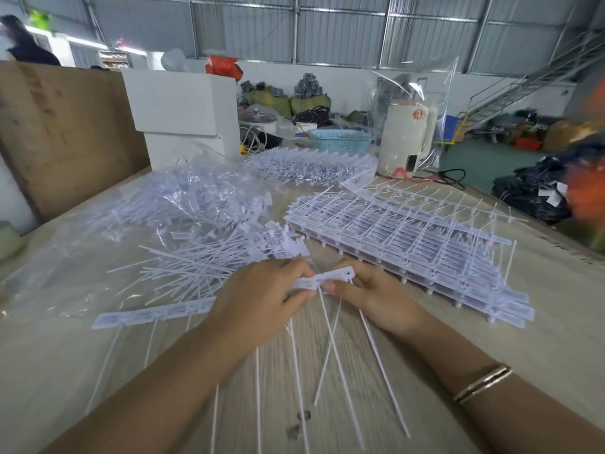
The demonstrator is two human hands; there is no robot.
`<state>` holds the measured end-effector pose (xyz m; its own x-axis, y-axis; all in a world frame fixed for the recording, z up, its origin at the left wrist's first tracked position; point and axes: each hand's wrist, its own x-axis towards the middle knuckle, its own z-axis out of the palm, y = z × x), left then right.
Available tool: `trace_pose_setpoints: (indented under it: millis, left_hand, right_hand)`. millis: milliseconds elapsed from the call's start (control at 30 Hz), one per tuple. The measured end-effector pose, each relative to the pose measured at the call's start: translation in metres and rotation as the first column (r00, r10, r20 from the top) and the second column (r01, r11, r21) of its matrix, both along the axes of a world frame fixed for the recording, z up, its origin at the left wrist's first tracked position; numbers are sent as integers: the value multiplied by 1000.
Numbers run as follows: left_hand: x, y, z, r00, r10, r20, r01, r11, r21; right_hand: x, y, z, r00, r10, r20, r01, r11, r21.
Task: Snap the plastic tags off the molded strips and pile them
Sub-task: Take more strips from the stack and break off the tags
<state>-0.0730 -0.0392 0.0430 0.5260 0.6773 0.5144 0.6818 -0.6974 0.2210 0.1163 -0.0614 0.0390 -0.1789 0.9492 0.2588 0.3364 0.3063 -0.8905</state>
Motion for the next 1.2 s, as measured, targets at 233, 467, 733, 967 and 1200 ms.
trace_pose_setpoints:
  millis: [233,467,733,967,1200]
  left_hand:
    - [-1,2,-1,1000,-5,18,6,999,-31]
    - [1,1,-1,994,-41,101,46,998,-45]
    - [0,0,1,989,-56,138,70,993,-95]
    - [0,-2,3,982,-83,171,103,988,-114]
    - [-7,2,4,969,-78,233,125,972,-197]
  right_hand:
    - [2,4,-2,991,-42,130,16,981,196]
    - [2,6,-3,996,-27,86,4,965,264]
    - [2,7,-3,1000,19,12,-21,962,271]
    - [5,11,-6,998,61,-21,-53,961,273]
    - [10,8,-5,982,134,-136,-99,966,238]
